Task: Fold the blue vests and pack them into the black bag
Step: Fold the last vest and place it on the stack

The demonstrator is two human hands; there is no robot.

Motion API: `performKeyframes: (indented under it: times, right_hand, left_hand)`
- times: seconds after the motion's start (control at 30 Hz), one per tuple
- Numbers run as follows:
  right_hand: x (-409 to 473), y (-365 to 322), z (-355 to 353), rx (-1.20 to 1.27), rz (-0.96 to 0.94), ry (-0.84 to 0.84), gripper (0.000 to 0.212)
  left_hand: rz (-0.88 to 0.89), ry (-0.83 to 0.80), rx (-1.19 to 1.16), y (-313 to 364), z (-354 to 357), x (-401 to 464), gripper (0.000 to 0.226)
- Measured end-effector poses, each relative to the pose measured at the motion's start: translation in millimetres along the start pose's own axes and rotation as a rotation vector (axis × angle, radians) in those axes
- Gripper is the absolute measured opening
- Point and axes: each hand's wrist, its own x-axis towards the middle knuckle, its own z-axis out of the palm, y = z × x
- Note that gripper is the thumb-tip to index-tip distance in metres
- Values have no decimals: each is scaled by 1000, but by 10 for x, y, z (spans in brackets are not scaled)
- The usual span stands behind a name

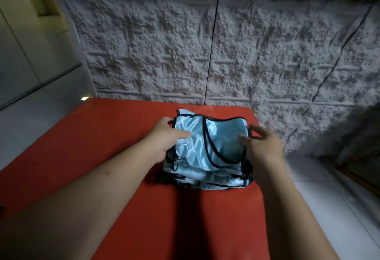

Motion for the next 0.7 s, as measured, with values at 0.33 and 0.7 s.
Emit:
performKeyframes:
  times: [0.33, 0.7]
  right_hand:
    - [-249, -11, 233, -395, -698, -101, 41]
    - [-36, 681, 356, -942, -334, -358, 62]
  left_hand:
    - [936, 212, 961, -258, 293, -104, 27]
    - [376, -196, 1250, -639, 347, 315, 71]
